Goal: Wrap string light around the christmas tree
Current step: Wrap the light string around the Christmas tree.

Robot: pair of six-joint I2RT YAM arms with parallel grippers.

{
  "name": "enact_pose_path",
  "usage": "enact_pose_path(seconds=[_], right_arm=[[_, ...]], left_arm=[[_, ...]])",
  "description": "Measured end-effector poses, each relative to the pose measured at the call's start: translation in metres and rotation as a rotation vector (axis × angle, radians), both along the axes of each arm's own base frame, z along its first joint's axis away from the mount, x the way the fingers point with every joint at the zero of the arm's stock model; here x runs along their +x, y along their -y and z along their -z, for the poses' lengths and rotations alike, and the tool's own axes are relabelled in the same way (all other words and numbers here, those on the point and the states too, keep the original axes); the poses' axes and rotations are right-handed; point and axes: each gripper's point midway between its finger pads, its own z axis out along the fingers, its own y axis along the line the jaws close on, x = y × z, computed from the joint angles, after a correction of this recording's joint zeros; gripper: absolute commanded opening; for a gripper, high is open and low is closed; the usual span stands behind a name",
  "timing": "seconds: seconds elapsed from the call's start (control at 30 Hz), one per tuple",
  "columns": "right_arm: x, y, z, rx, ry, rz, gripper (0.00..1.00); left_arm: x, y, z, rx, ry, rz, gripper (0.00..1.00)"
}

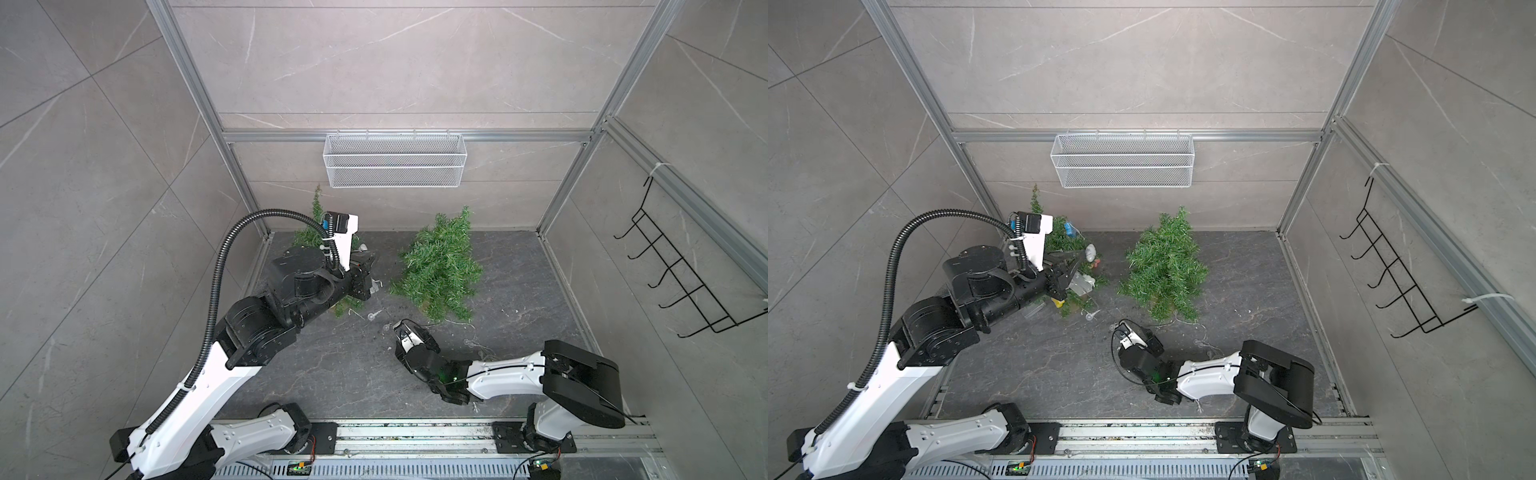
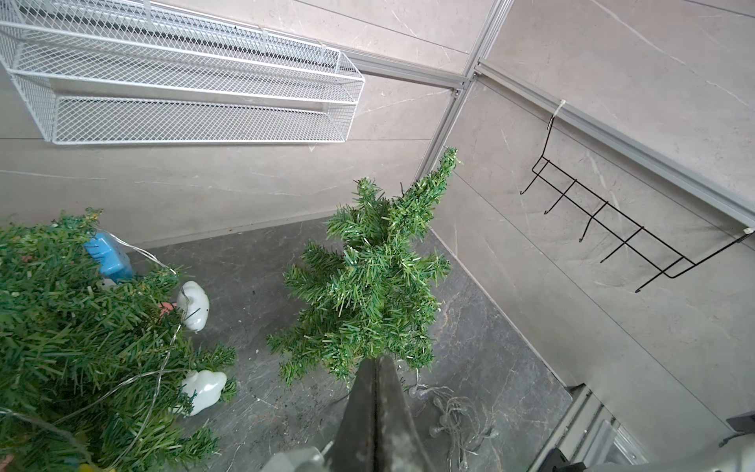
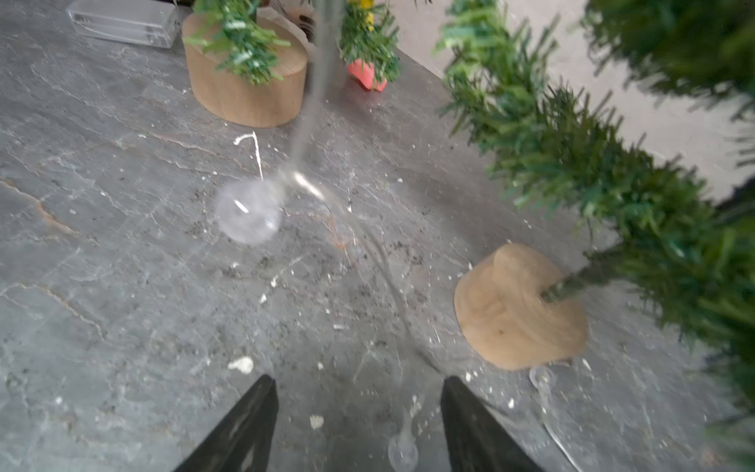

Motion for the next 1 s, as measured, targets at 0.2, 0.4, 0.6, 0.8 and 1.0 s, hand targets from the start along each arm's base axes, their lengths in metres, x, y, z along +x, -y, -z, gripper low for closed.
enact_pose_path(seconds=[0.2, 0.4, 0.6, 0.8, 1.0], right_arm=[[-0.005, 0.01, 0.009, -0.011, -0.019, -0.008, 0.74], [0.028, 0.01, 0.009, -0.007, 0.023, 0.064, 0.76], [0.053, -0.013, 0.009, 0.003, 0.075, 0.045, 0.12], [0.025, 0.003, -0.025, 0.021, 0.068, -0.006, 0.0], [-0.01, 0.038, -0.101, 0.116, 0.081, -0.011, 0.0]], left_arm=[[0.003, -0.001, -0.001, 0.025, 0.011, -0.009, 0.0], [0.004, 0.0, 0.005, 0.048, 0.001, -0.008, 0.0], [0.004, -0.003, 0.004, 0.049, 0.005, -0.017, 0.0], [0.016, -0.019, 0.015, 0.063, 0.002, -0.081, 0.0], [0.034, 0.003, 0.047, 0.087, -0.052, -0.035, 0.0]])
